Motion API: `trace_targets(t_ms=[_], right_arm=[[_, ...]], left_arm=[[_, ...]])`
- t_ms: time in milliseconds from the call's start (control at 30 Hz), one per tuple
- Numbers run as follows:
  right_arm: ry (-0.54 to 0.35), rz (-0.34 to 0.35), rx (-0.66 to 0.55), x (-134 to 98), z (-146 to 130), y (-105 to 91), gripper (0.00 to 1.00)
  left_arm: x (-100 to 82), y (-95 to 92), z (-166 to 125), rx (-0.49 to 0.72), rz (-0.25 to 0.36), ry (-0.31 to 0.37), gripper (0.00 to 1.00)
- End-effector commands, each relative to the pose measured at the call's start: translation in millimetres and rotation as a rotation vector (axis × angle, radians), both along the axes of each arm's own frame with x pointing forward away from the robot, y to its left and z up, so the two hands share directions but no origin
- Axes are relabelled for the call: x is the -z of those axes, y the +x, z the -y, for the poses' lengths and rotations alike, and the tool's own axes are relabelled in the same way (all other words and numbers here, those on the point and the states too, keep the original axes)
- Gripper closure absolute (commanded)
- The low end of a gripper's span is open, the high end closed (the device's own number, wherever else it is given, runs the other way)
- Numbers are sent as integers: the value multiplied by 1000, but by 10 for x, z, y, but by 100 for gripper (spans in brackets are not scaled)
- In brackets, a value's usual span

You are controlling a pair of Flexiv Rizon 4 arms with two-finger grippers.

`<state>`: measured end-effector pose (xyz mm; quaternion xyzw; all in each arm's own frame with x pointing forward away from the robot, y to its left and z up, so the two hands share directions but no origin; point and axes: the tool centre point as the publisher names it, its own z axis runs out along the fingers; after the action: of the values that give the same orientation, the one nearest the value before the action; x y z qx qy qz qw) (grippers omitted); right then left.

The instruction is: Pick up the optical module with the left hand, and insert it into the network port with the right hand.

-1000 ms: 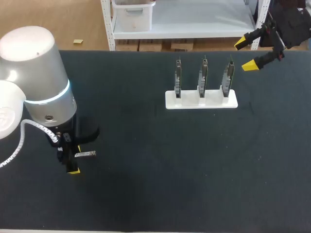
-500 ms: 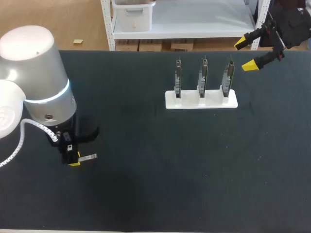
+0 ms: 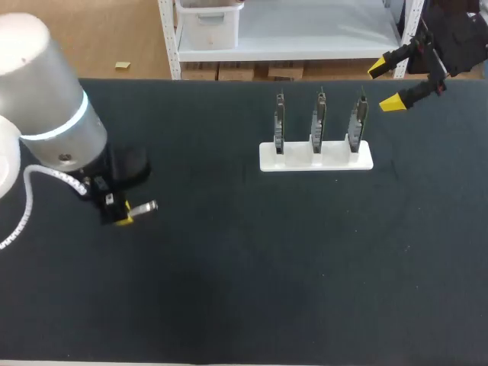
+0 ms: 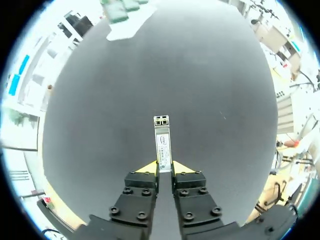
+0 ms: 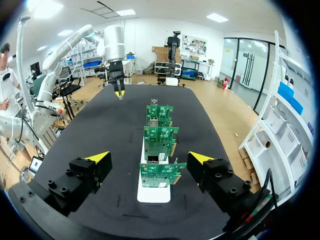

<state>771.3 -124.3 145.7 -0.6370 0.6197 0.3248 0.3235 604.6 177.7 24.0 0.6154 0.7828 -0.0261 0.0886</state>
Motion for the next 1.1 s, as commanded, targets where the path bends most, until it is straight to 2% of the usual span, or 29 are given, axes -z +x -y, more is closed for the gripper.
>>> trace_targets(t_ms=[33, 167, 333, 533, 733, 767, 933, 1000, 1100], right_arm=[[-1, 3, 4, -3, -3, -21, 0], [-1, 3, 4, -3, -3, -21, 0], [-1, 3, 4, -3, -3, -21, 0], [-1, 3, 4, -3, -3, -21, 0], [-1, 3, 4, -3, -3, -21, 0], [-1, 3, 4, -3, -3, -21, 0], [-1, 3, 4, -3, -3, -21, 0], [-1, 3, 4, -3, -3, -21, 0], [-1, 3, 4, -3, -3, -21, 0]], left_arm=[[-206, 125, -75, -29, 52, -120, 100], [-510, 467, -52, -95, 149, -271, 100], [-966, 939, 60, -107, 271, -396, 100], [-1471, 1515, 307, -52, 383, -523, 100], [-1905, 1999, 809, 61, 458, -626, 100], [-1962, 2072, 893, 79, 465, -662, 100], [-2181, 2285, 1501, 202, 464, -775, 100], [-2247, 2306, 1761, 249, 457, -819, 100], [-2317, 2299, 2099, 306, 453, -845, 100]])
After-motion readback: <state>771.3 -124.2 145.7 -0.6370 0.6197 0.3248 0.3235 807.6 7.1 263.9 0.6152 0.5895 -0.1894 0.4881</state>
